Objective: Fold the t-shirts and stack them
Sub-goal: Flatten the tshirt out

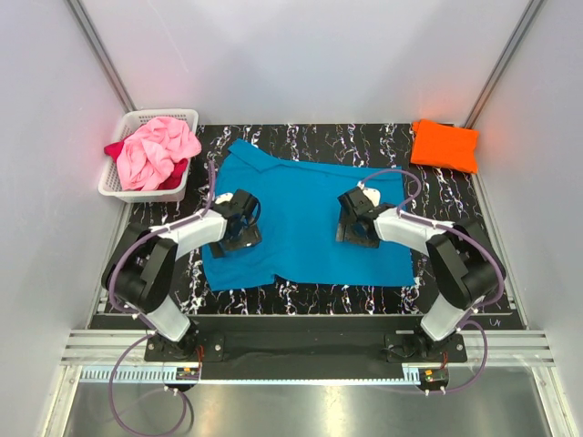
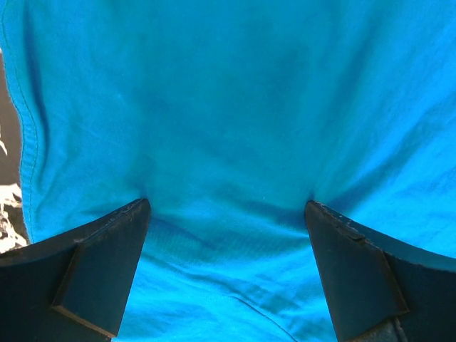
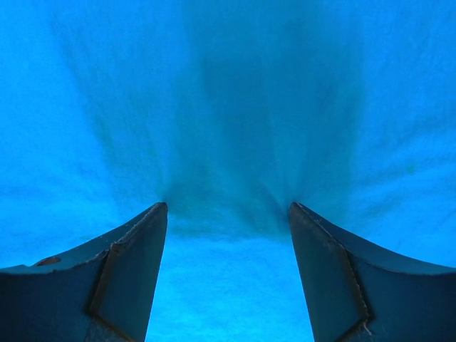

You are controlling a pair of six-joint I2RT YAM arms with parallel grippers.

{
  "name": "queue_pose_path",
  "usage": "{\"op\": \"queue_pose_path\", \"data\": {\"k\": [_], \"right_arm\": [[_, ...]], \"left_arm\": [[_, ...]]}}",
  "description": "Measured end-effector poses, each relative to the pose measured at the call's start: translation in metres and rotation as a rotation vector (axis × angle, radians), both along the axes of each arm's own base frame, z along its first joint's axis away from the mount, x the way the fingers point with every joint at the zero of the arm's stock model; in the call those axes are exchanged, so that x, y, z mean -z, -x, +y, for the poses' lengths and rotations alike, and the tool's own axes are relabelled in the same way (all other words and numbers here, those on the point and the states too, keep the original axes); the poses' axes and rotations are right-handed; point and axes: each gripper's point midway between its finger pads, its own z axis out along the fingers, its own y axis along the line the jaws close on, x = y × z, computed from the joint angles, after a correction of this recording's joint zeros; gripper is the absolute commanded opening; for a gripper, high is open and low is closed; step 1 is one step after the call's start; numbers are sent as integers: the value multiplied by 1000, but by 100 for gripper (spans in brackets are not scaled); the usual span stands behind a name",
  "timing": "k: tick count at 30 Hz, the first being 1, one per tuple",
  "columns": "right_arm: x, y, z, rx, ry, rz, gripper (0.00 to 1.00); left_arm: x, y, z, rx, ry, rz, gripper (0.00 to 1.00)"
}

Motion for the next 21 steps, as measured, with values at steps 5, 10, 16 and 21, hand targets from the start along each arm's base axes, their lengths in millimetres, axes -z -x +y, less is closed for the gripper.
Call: {"op": "queue_pose_path", "data": {"k": [5,10,16,21], "right_arm": [[0,14,-5,17,-9,22,75],[-3,30,-12,18,2,70,75],[-38,31,-19,21,8,14,78],[-92,-2,-16,41,-27,-131,79]], "left_arm": [[-1,8,1,-18,-1,15,99],[-7,21,10,-34,-47,65,99],[-45,13,15,-48,-75,40,99],[-109,-42,6,-90,14,-134,98]]}}
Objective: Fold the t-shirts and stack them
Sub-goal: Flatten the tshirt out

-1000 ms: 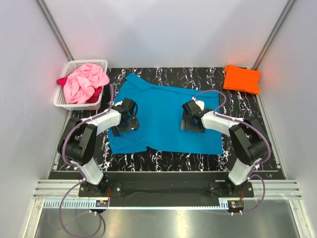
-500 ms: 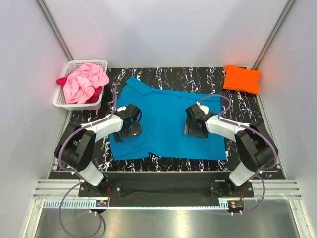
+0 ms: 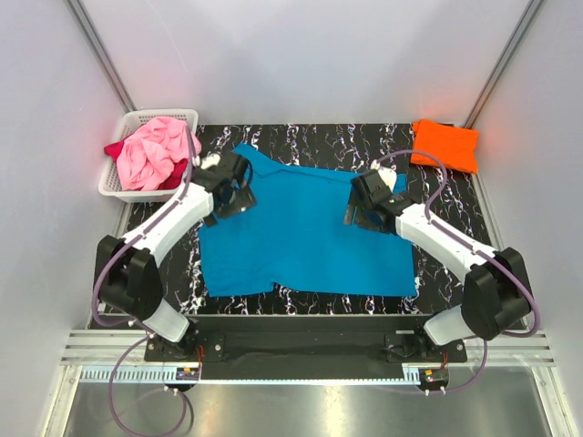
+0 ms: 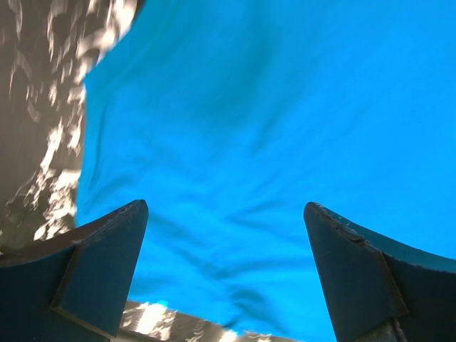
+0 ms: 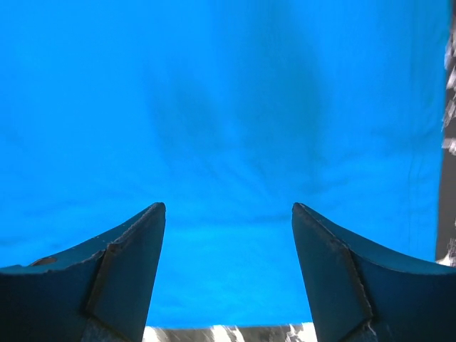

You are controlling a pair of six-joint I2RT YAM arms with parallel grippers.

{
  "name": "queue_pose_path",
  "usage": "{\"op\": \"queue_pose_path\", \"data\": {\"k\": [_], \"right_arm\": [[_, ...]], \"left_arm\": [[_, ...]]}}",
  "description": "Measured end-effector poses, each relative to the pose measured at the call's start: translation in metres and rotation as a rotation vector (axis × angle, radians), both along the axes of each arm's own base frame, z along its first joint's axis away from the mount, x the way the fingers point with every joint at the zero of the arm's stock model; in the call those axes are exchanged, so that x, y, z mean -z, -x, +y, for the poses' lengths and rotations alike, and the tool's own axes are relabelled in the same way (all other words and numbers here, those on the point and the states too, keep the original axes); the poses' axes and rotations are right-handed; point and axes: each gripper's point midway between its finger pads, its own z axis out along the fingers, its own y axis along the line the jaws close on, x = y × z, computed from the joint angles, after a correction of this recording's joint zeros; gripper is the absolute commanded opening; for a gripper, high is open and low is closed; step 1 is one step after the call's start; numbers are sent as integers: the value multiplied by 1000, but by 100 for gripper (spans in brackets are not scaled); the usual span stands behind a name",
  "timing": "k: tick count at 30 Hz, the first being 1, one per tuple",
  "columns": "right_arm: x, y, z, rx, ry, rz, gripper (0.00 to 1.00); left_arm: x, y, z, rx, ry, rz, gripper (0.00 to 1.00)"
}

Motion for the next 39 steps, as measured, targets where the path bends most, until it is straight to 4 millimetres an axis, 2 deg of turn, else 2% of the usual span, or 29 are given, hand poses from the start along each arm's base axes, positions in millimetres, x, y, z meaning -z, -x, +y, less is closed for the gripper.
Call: {"op": "queue_pose_path", "data": {"k": [3,6,8,12,18,22,25,33,39], "right_arm": [[-17,-21,-3,27,-11,-43,79],[-19,-40,-8,54,-7,-47,79],[-12,-48,-11,62,7,-29,79],[5,-56,-12,57,30,17,79],[22,-58,-10,35,38,61,79],[31,-61,-8,28,34,82,78],[38,-61,-7,24,35,98,78],[45,-69,-1,5,30,112,78],[44,-83,4,-2,25,93,77]], "left_arm": [[-27,-37,5,-36,42,-81,90],[-33,-76,17,-75,76,-124,78],[-23,-99,26,-99,93,-127,69],[10,-140,36,-118,131,-105,55],[61,-195,30,-98,181,-98,55],[75,-216,22,-73,212,-131,61],[70,-231,19,-63,223,-185,64],[36,-272,25,-91,210,-359,67],[33,-299,31,-148,222,-415,67]]}}
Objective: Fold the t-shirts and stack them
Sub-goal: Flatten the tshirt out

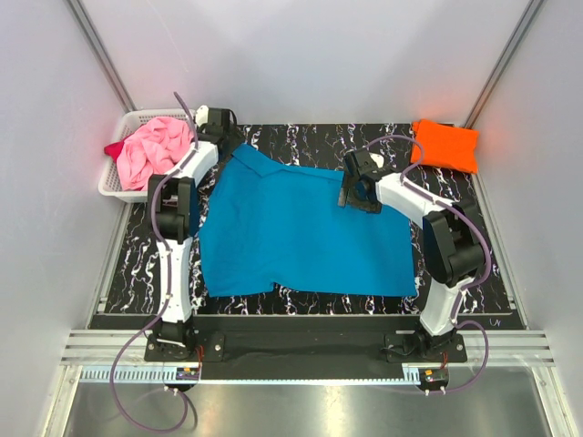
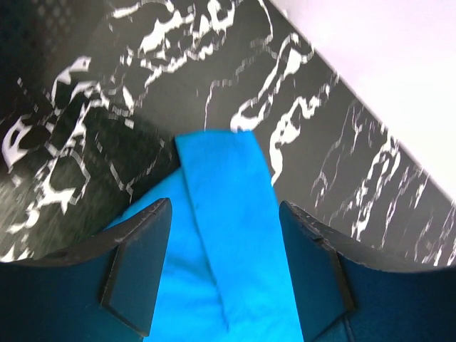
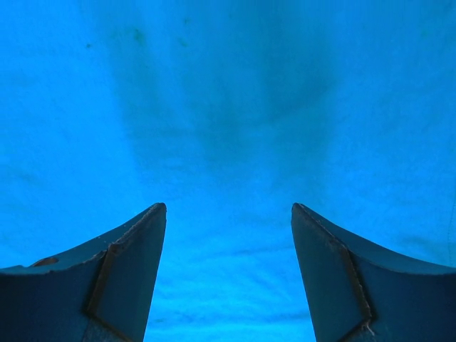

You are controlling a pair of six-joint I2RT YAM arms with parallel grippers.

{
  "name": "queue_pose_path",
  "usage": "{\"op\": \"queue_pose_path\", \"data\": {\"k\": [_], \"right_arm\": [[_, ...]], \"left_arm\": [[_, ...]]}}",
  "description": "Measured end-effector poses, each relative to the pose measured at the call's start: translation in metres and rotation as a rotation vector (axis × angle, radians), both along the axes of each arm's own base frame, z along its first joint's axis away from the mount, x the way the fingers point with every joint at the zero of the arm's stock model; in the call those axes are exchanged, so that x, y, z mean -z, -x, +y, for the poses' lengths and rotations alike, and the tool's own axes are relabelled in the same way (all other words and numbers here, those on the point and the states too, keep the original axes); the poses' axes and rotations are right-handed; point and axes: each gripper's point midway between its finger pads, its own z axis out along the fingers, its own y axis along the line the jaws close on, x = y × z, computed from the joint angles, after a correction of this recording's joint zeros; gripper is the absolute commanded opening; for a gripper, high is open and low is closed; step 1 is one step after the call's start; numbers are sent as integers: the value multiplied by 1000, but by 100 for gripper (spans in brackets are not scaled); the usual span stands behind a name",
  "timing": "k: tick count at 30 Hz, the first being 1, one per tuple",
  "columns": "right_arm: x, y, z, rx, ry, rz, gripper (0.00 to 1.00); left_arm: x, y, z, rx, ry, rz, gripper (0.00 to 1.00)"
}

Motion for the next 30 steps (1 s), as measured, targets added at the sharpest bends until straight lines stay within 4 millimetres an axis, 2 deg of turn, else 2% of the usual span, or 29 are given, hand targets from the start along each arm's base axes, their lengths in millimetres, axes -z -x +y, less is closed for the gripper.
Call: {"op": "queue_pose_path", "data": {"k": [3,9,14,18,24,30], "right_arm": [[0,-3,1,0,-2,-5,77],[0,-3,-1,-1,-14,1,77],[0,-5,-3,5,-22,2,77],[0,-4,-2,3,-27,4,77],[1,-4,0,-3,-38,8,77],[0,-4,-2,2,-43,9,77]], "left_arm": [[8,-10,6,-43,18,-9,65],[33,-14,17,-130,44,17,63],[41,-21,17,-162,70,13,62],[52,-26,15,-181,98,18,57],[52,-34,10,-200,143,0,48],[54,-32,11,-207,144,7,40]]}}
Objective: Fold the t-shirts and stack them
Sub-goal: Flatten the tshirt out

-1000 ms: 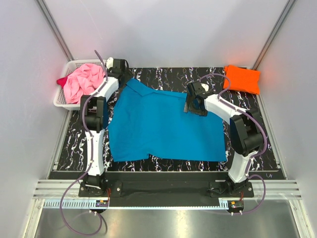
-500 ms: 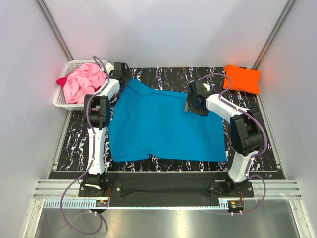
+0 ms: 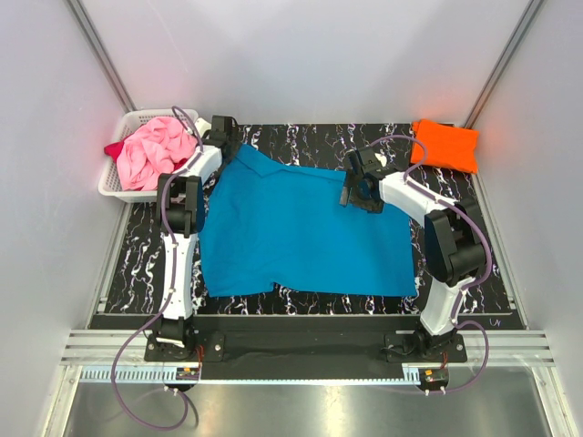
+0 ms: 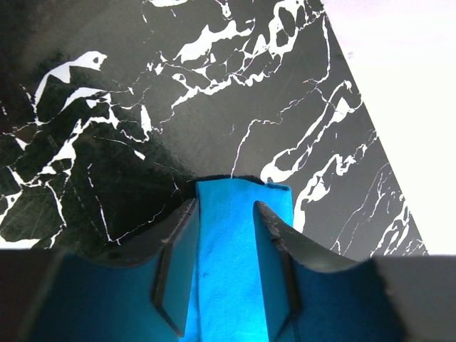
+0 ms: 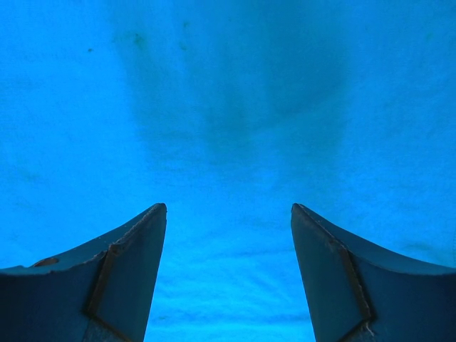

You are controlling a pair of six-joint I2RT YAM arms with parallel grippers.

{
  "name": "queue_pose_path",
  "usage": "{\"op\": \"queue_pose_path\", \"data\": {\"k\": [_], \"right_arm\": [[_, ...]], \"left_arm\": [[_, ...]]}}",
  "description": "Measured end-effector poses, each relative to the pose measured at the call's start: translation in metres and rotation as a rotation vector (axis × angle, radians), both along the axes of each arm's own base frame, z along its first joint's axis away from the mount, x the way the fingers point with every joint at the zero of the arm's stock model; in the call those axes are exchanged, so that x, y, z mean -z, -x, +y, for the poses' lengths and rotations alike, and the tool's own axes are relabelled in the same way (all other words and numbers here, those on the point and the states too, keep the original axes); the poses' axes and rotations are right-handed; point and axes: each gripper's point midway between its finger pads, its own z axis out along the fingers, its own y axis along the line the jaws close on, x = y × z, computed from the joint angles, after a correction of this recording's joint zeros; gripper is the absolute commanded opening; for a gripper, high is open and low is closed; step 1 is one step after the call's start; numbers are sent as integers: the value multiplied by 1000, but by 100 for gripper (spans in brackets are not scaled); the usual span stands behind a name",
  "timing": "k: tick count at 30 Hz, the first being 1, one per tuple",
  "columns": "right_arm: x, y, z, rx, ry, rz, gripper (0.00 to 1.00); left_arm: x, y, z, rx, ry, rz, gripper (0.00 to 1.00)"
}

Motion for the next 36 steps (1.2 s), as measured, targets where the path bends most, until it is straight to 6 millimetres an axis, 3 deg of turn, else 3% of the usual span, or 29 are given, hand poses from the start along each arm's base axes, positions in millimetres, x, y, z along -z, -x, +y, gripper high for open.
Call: {"op": "queue_pose_path", "data": {"k": [8,13,21,23,27,36], "right_arm": [[0,0,0,0,-2,1,76],[2,1,0,0,-1,3,77],[2,0,-1,3,-1,3,76],[2,0,-2,3,-1,3,76],[2,0,-2,4,-2,3,77],[2,-1,-4,13,-2,2,76]], "left_arm": [[2,2,3,-3,-23,11,34],[4,4,4,4,-35,22,24],[5,5,4,15,-48,27,27],[5,5,4,18,-50,27,22],[8,4,5,23,-58,29,0],[7,2,5,48,-82,25,0]]}}
